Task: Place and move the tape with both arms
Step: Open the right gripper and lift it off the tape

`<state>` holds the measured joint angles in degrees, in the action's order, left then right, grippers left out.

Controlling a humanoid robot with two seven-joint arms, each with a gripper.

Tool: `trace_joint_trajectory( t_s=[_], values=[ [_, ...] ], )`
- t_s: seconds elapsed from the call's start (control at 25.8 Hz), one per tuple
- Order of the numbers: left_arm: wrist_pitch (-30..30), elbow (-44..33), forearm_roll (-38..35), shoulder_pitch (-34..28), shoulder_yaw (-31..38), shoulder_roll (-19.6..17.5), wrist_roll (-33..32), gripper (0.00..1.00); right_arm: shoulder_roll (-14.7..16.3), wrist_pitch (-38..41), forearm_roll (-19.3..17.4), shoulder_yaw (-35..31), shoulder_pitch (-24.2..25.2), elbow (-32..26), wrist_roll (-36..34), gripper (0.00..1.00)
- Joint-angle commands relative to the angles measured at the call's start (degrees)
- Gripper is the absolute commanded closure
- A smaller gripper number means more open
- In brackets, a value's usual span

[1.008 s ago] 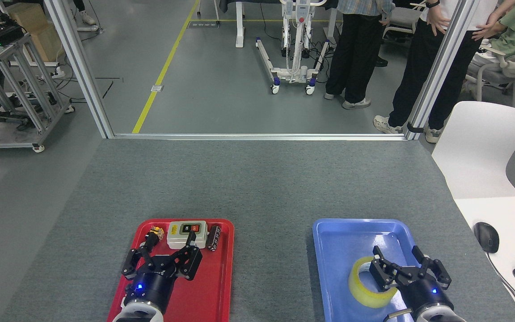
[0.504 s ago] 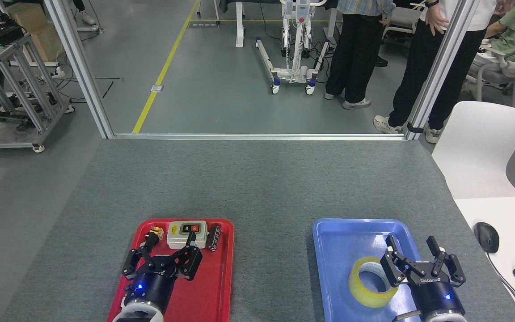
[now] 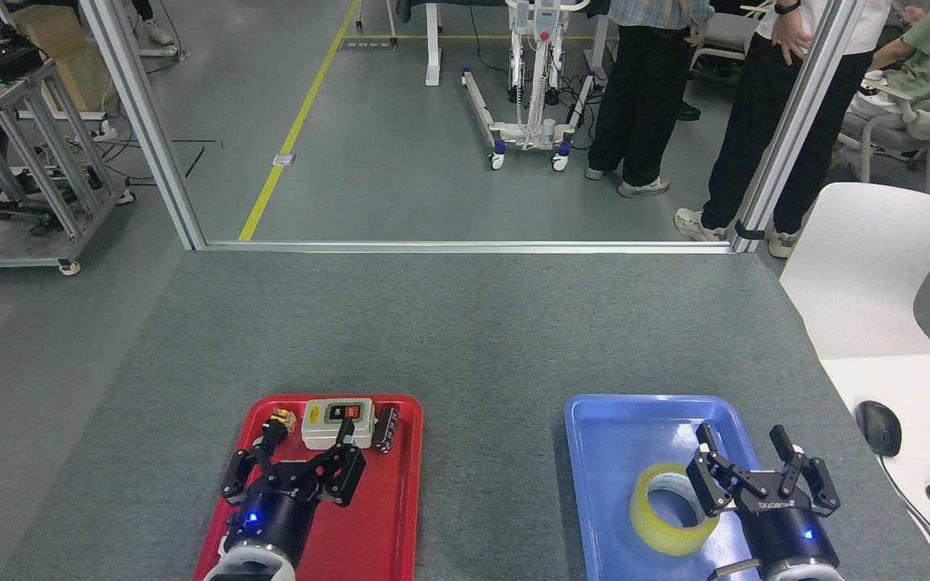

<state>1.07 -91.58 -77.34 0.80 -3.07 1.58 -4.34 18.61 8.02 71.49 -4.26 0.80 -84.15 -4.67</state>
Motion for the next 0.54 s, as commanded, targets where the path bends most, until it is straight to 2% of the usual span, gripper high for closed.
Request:
trace_joint_trajectory(
  t_s=[0.0,0.5],
  values=[
    [0.0,0.0,0.0,0.0,0.0,0.0,0.0,0.0,-0.4,-0.3,0.0,0.5,-0.3,0.3,0.1,0.0],
    [0.0,0.0,0.0,0.1,0.1,0.0,0.0,0.0,-0.9,-0.5,0.0,0.7,-0.3,0.6,-2.0,0.0]
  ],
)
